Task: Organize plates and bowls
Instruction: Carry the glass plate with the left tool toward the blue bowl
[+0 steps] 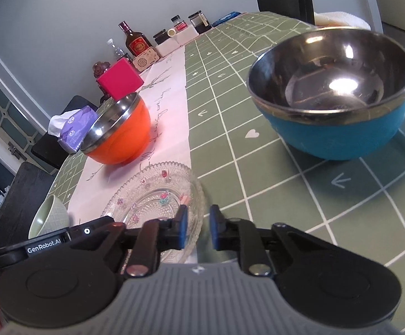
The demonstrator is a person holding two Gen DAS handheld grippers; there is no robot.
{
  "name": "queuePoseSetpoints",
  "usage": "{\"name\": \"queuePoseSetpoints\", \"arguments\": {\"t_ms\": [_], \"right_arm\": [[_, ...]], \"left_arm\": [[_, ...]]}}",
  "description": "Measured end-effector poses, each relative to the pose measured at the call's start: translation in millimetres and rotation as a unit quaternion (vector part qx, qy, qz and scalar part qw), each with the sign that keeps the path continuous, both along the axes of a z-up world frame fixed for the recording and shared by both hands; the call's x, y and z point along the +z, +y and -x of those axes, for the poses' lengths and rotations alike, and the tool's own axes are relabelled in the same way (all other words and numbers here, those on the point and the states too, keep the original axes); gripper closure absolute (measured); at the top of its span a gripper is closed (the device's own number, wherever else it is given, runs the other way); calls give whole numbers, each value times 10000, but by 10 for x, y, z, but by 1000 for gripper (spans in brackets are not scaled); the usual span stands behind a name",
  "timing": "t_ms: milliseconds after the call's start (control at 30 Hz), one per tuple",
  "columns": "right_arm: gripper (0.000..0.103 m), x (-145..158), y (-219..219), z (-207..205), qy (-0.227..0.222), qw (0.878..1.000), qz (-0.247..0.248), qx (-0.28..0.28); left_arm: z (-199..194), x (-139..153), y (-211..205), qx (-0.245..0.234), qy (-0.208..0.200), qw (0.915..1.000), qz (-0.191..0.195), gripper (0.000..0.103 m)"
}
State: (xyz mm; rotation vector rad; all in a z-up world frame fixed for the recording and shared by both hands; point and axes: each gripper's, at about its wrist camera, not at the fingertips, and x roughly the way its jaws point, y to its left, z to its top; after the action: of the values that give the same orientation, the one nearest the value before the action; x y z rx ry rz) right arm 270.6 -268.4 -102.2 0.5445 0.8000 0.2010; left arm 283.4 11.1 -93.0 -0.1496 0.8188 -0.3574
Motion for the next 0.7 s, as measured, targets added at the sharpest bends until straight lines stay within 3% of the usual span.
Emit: {"name": "queuePoseSetpoints", "arguments": {"t_ms": [300,700], "right_arm": [[96,8,5,17,30,10000,30,-52],[96,204,42,156,-67,9999,-132,-77]], "left_arm": [[64,41,-58,33,-91,9997,-220,81],[249,349,19,217,-232,9994,-142,81]]}}
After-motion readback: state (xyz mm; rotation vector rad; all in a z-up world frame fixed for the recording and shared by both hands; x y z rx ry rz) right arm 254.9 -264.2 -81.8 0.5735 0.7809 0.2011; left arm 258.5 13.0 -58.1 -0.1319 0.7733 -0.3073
